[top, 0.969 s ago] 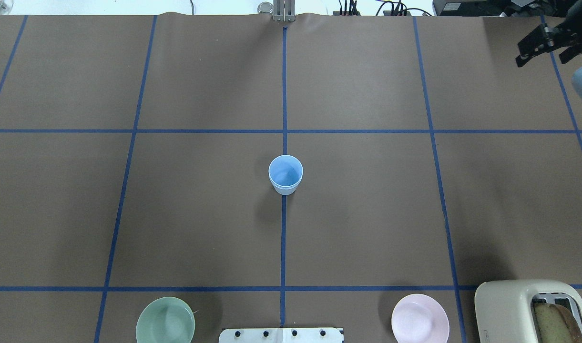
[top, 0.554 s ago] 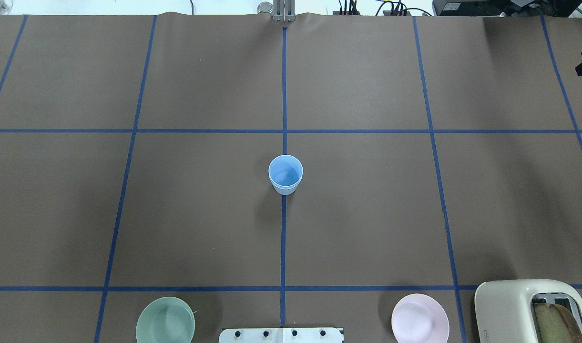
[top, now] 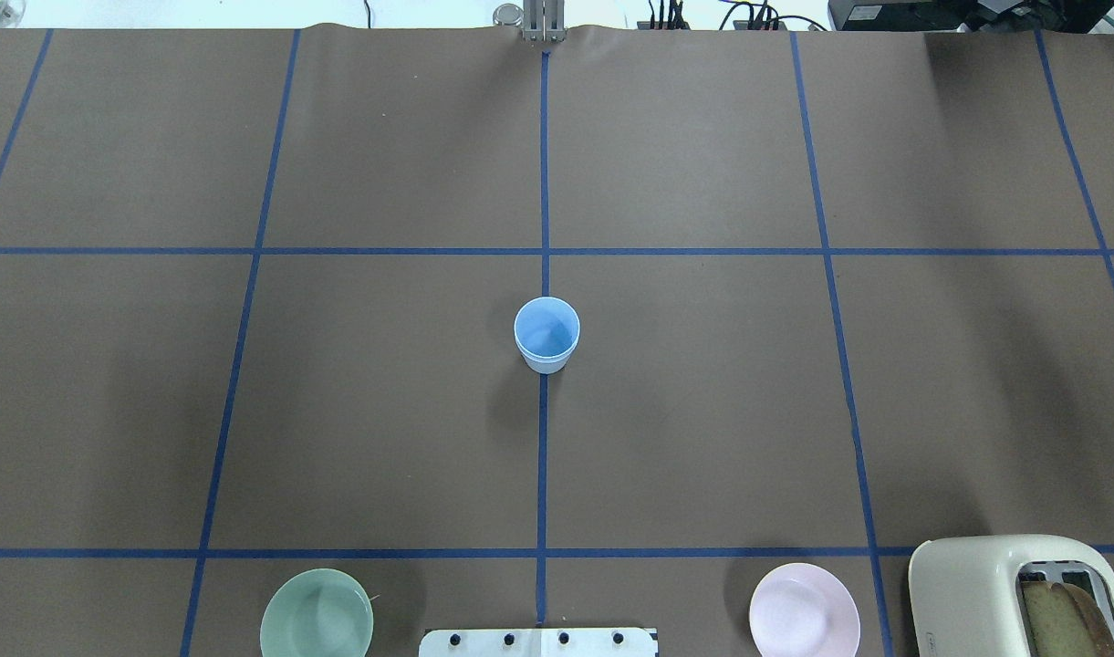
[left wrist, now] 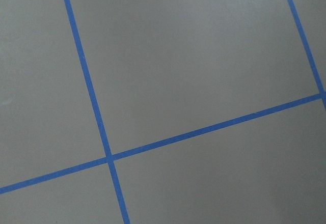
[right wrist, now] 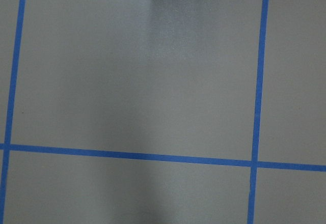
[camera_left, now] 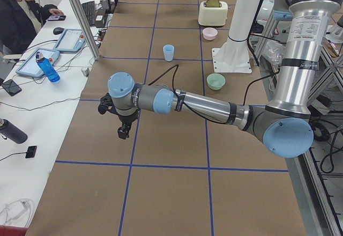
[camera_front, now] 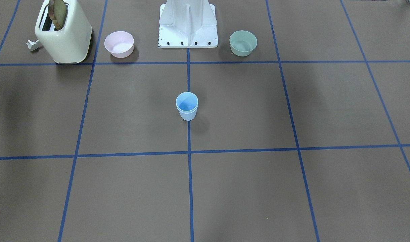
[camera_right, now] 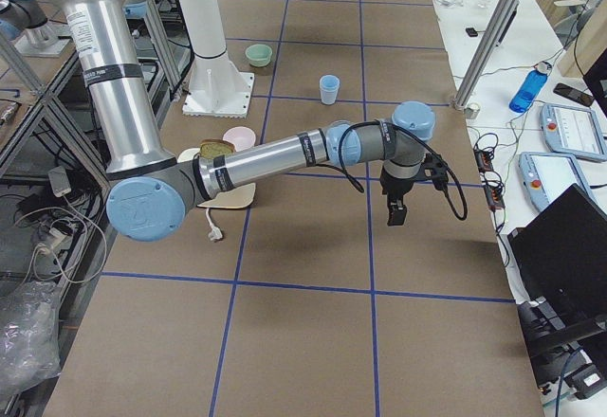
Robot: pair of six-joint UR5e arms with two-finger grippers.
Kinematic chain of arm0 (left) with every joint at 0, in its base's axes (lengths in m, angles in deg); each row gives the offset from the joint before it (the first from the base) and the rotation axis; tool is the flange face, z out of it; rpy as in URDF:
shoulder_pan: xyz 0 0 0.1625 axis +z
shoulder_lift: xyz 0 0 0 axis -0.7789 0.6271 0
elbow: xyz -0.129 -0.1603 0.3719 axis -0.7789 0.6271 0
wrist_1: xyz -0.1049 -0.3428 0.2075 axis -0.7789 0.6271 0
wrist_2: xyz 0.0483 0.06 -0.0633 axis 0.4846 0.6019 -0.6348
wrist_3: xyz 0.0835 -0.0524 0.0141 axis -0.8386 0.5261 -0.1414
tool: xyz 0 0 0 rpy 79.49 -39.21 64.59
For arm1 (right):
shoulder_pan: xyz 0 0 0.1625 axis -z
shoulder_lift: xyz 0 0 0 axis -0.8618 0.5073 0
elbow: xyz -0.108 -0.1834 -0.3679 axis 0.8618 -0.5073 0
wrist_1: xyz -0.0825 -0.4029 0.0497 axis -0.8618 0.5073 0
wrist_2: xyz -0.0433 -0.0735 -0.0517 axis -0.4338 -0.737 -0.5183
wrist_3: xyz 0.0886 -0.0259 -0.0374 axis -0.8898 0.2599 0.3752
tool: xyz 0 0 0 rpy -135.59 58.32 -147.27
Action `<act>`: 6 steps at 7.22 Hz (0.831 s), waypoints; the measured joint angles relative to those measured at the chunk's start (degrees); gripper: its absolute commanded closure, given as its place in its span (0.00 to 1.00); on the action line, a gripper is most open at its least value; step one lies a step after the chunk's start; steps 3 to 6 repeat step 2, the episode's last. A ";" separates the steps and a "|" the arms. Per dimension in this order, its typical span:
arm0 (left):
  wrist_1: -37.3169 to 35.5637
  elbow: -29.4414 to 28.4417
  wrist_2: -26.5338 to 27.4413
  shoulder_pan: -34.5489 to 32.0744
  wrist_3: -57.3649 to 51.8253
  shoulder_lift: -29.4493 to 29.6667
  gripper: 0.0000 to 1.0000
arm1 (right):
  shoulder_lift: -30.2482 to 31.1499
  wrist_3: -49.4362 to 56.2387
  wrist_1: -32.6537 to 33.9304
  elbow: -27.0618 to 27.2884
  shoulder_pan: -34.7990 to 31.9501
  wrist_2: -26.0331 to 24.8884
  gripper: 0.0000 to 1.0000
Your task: Stack blue cups with both arms
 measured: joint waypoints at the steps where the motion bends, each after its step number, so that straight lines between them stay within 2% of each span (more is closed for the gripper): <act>1: 0.00 -0.02 -0.03 -0.01 -0.01 -0.08 0.02 | 0.53 -0.17 -2.43 -0.36 0.02 -0.54 0.00; 6: 0.00 -0.06 -0.03 0.00 0.00 -0.12 0.02 | 0.89 -0.29 -3.67 -0.55 0.05 -0.80 0.00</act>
